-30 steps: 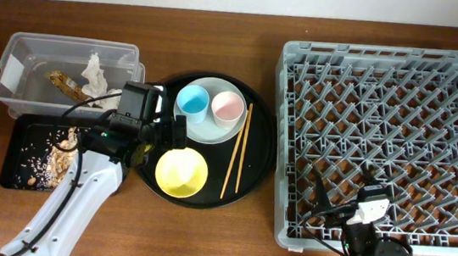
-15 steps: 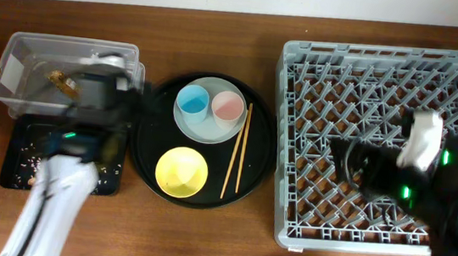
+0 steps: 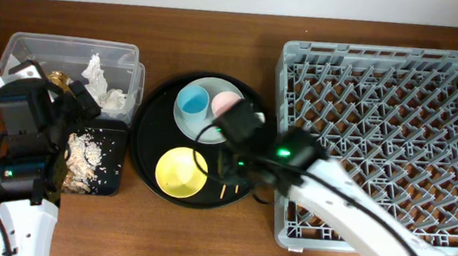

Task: Sort waste into correct bins and load items into the dishwasher rack
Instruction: 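Grasp a wooden chopstick with the right gripper and lift it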

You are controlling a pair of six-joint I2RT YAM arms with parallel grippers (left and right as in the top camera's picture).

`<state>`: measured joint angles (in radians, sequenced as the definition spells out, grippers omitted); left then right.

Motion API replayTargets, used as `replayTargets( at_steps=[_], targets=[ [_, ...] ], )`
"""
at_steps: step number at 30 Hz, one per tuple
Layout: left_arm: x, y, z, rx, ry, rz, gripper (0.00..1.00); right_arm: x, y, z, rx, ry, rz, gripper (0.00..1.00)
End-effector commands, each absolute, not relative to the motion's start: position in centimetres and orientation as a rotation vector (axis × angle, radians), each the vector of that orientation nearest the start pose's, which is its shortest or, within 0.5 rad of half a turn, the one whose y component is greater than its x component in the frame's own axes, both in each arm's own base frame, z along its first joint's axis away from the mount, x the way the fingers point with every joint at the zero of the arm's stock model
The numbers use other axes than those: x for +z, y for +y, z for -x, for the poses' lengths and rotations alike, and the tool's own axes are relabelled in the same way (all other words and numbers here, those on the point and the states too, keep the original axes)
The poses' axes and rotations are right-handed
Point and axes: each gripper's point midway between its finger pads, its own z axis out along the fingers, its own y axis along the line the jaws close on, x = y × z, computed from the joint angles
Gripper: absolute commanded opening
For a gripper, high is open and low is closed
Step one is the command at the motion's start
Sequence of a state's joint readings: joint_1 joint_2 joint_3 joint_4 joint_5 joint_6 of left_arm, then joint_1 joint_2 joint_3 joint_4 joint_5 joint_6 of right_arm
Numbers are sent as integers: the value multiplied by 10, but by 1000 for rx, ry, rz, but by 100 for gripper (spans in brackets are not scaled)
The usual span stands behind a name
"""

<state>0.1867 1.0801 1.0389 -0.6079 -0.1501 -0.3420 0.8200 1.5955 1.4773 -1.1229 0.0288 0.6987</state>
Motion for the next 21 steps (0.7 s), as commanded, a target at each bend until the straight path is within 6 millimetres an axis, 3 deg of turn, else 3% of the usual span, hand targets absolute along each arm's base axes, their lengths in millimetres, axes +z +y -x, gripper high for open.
replayTargets(
  at_steps=[1,5,11,17,21],
  targets=[
    [251,90,-324,81,2111,679,99,131,265,-263,108,2876,97,39],
    [250,89,-324,82,2114,679,99,85,274,-279,43,2918,82,36],
    [250,89,-324,82,2114,679,99,47,267,-293,-30,2964,37,25],
    [250,89,-324,82,2114,679,99,43,269,-300,-12,2947,63,25],
    [250,89,-324,82,2114,679,99,22,255,-303,21,2971,0,25]
  ],
)
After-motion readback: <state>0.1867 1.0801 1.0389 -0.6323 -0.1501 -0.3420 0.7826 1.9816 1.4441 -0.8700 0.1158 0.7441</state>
